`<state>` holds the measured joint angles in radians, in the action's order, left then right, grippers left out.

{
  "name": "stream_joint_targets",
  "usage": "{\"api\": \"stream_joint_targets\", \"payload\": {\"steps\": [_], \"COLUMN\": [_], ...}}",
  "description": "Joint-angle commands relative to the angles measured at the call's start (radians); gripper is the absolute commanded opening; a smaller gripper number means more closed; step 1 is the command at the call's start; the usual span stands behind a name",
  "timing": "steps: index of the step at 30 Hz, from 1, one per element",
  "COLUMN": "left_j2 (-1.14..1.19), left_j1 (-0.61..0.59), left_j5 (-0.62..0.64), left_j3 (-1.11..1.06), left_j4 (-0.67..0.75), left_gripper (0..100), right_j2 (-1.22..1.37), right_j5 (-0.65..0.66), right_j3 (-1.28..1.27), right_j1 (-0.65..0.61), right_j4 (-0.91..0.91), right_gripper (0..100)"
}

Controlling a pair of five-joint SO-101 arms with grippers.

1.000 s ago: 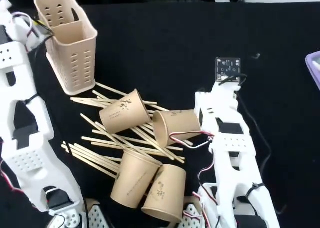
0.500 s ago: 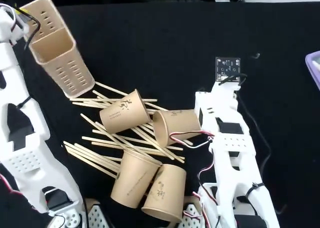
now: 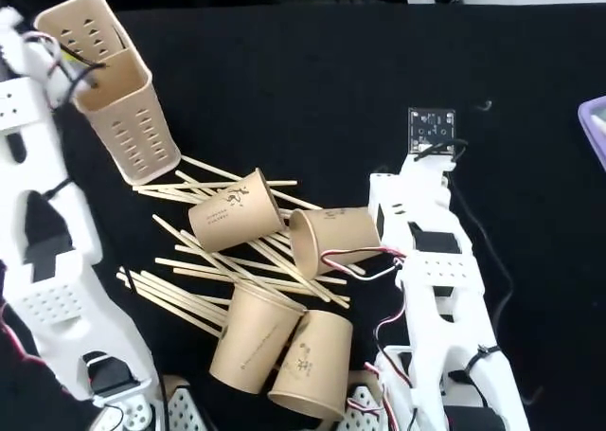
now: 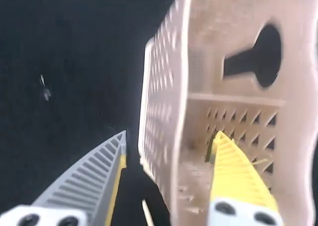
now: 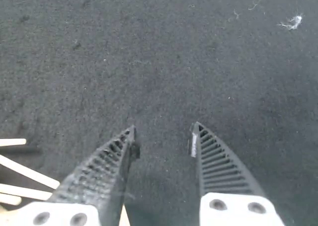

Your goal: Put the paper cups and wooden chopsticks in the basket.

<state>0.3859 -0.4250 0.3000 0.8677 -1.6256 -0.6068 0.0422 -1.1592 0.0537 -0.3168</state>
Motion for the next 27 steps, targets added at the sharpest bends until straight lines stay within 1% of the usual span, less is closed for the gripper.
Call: {"api": "stream_joint_targets", "payload": {"steps": [1, 3, 5, 6, 8, 10, 12, 14, 17, 20, 22, 27], "left_j2": [-0.049, -0.051, -0.048, -0.048, -0.048, -0.052, -0.057, -0.054, -0.046, -0.046, -0.046, -0.046], "left_j1": [0.073, 0.096, 0.117, 0.127, 0.143, 0.147, 0.148, 0.151, 0.186, 0.242, 0.272, 0.344], "left_j5": [-0.003, -0.005, -0.006, -0.021, -0.037, -0.046, -0.051, -0.106, -0.236, -0.348, -0.394, -0.419], "left_j3": [-0.054, -0.051, -0.021, -0.005, 0.025, 0.062, 0.116, 0.183, 0.248, 0.211, 0.174, 0.064], "left_j4": [-0.006, -0.002, -0.002, -0.002, -0.003, 0.015, 0.049, 0.092, 0.158, 0.210, 0.233, 0.272], "left_gripper": [25, 16, 4, 2, 5, 3, 3, 3, 3, 3, 3, 3], "right_j2": [-0.002, -0.002, -0.002, -0.002, -0.002, -0.002, -0.002, -0.002, -0.002, -0.002, -0.002, -0.002], "right_j5": [0.009, 0.009, 0.009, 0.009, 0.009, 0.009, 0.009, 0.009, 0.009, 0.009, 0.009, 0.009], "right_j3": [0.004, 0.004, 0.004, 0.004, 0.004, 0.004, 0.004, 0.004, 0.004, 0.004, 0.004, 0.004], "right_j1": [-0.015, -0.015, -0.015, -0.015, -0.015, -0.015, -0.015, -0.015, -0.015, -0.015, -0.015, -0.015], "right_j4": [0.020, 0.018, 0.017, 0.017, 0.017, 0.018, 0.018, 0.018, 0.018, 0.020, 0.020, 0.021], "right_gripper": [18.1, 18.1, 18.1, 18.1, 18.1, 18.1, 18.1, 18.1, 18.1, 18.1, 18.1, 18.1]}}
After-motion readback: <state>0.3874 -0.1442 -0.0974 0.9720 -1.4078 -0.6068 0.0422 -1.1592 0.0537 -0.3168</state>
